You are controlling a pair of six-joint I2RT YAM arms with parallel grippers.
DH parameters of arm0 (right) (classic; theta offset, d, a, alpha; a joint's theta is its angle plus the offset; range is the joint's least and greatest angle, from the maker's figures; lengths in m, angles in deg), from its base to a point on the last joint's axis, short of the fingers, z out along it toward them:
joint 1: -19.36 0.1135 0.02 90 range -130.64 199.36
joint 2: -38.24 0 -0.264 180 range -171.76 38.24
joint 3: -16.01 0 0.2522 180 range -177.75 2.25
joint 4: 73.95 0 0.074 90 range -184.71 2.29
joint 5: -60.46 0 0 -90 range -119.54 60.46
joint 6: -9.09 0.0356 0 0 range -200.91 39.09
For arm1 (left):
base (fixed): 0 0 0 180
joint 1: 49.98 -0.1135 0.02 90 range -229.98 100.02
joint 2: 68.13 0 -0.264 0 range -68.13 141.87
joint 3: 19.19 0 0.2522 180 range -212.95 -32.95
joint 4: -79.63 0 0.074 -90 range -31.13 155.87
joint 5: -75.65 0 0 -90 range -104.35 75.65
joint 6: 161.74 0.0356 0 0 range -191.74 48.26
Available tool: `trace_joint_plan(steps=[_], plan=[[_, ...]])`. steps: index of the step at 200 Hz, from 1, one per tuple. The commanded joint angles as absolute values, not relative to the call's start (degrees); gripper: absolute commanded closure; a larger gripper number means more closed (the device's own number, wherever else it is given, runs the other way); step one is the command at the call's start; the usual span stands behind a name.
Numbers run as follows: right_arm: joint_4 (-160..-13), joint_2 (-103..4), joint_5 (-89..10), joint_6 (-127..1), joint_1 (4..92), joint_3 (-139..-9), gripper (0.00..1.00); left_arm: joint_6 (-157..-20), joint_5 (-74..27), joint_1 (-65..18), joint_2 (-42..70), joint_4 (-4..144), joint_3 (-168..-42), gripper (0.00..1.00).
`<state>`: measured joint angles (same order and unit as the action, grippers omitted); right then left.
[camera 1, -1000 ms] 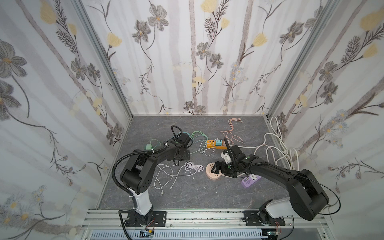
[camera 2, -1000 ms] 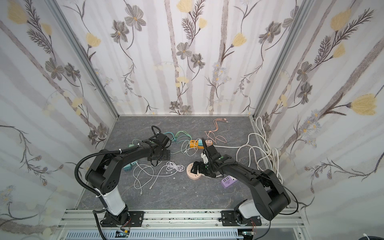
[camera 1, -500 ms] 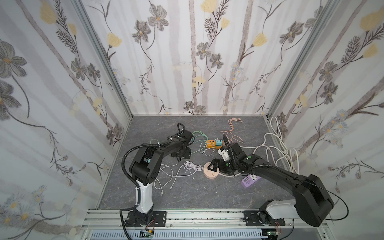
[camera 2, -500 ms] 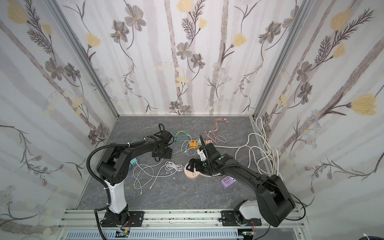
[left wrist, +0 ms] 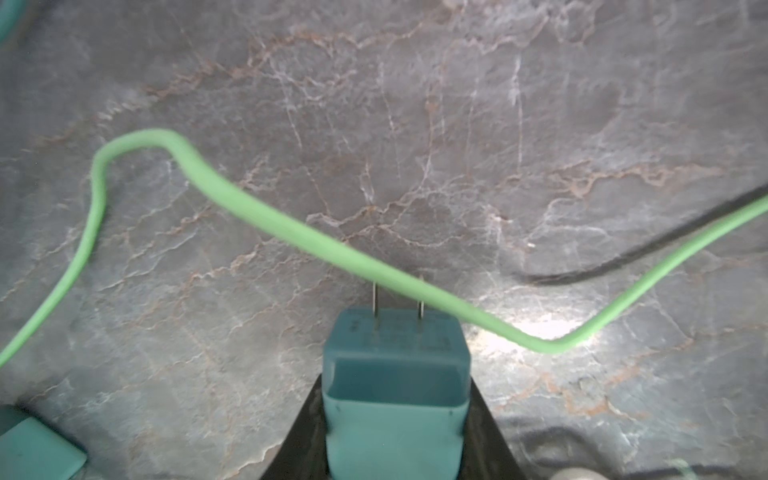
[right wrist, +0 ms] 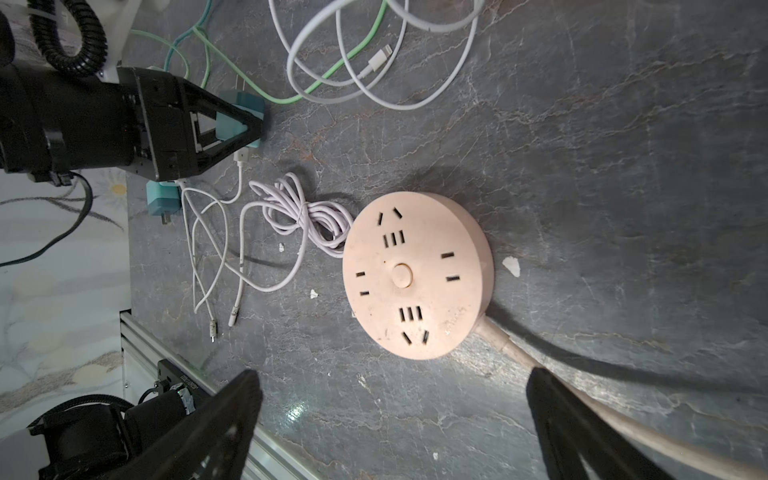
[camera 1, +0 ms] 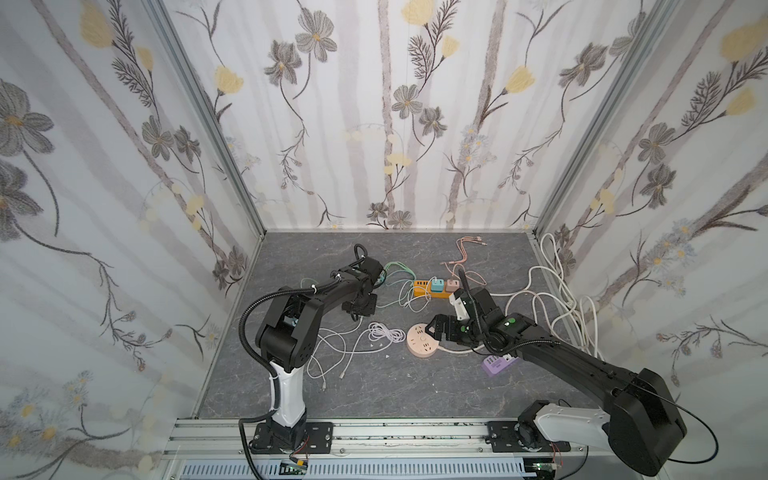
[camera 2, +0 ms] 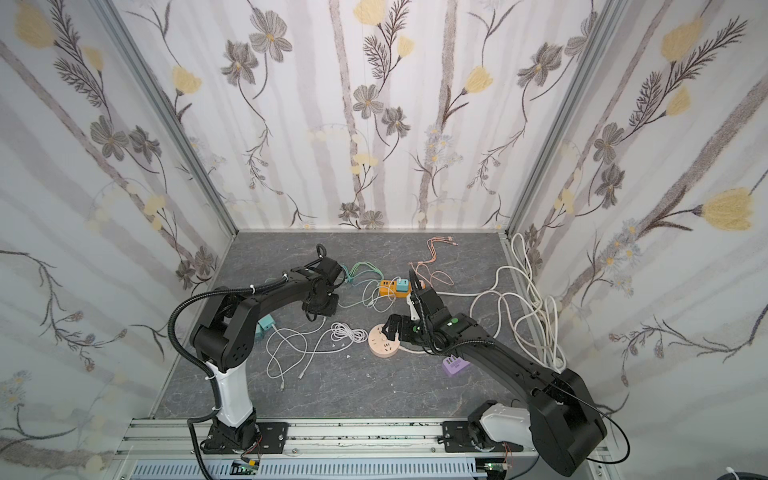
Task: Insert the plug
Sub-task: 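Grasp the teal charger on the table with the left gripper while the right hovers, then lift the teal charger high with the left gripper while the right gripper swings back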
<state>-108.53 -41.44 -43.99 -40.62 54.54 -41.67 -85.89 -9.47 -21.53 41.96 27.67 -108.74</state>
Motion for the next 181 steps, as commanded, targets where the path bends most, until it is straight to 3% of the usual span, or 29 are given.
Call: trace_joint_plan(steps=[1,44,94,181], plan=[[-105.8,-40.6,-43.2,-40.6,54.5,-41.4,0.01,-86.6,-10.0,-21.4,39.7,26.0,-109.1,0.85],[-94.5,-38.2,-47.4,-43.9,55.6,-39.7,0.01,-89.3,-15.0,-21.2,28.0,26.4,-110.9,1.00],[-80.8,-41.7,-49.8,-53.5,59.8,-41.9,0.02,-93.5,-17.1,-21.7,13.8,30.6,-117.6,1.00],[-66.4,-62.4,-52.6,-67.4,68.9,-54.3,0.02,-99.8,-26.2,-24.9,7.7,38.2,-125.5,1.00]])
